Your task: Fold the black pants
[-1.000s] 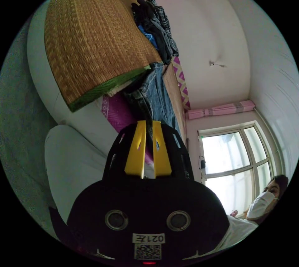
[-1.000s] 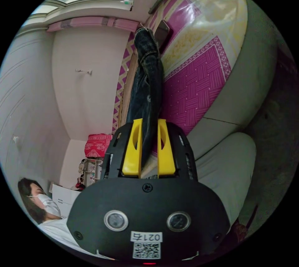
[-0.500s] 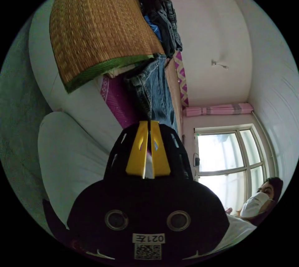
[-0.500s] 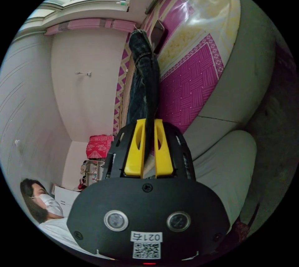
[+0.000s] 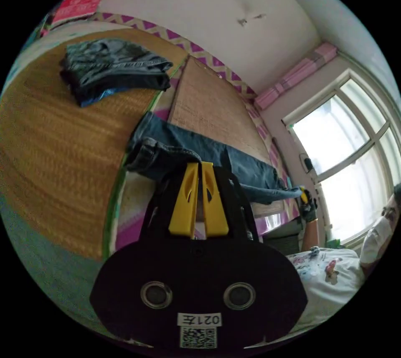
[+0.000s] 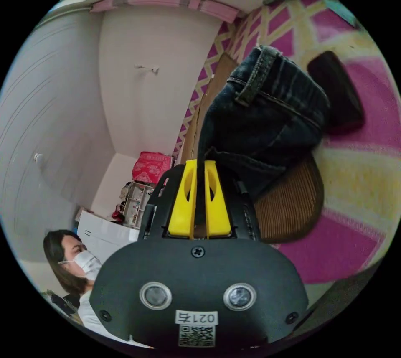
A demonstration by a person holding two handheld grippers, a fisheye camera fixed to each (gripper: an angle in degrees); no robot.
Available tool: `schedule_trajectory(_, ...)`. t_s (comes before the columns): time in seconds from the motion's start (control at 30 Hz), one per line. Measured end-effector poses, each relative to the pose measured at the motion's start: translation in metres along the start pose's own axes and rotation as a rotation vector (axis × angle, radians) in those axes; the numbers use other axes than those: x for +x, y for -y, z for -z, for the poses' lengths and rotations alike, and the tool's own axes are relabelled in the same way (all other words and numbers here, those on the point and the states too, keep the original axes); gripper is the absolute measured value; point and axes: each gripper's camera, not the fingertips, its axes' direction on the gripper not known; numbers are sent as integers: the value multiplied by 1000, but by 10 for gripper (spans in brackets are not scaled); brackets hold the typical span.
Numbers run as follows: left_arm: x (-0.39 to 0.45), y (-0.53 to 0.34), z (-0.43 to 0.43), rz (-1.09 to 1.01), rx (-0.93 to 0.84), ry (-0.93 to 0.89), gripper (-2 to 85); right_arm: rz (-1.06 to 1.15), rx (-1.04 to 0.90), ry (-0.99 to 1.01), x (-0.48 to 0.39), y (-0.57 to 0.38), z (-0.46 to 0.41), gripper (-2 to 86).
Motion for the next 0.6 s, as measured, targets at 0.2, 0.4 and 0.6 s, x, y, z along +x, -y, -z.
schedule_trajectory(0.2, -9, 108, -126, 69, -174, 87, 1, -136, -73, -168, 37, 87, -113, 61)
schedule_trajectory(0.4, -49, 117, -192, 165, -182, 90, 60, -128, -73, -112, 47, 71, -144, 76)
schedule_trajectory(0.6, -53, 74, -126, 117, 40, 137, 59, 226, -293, -215, -39, -3, -185, 81)
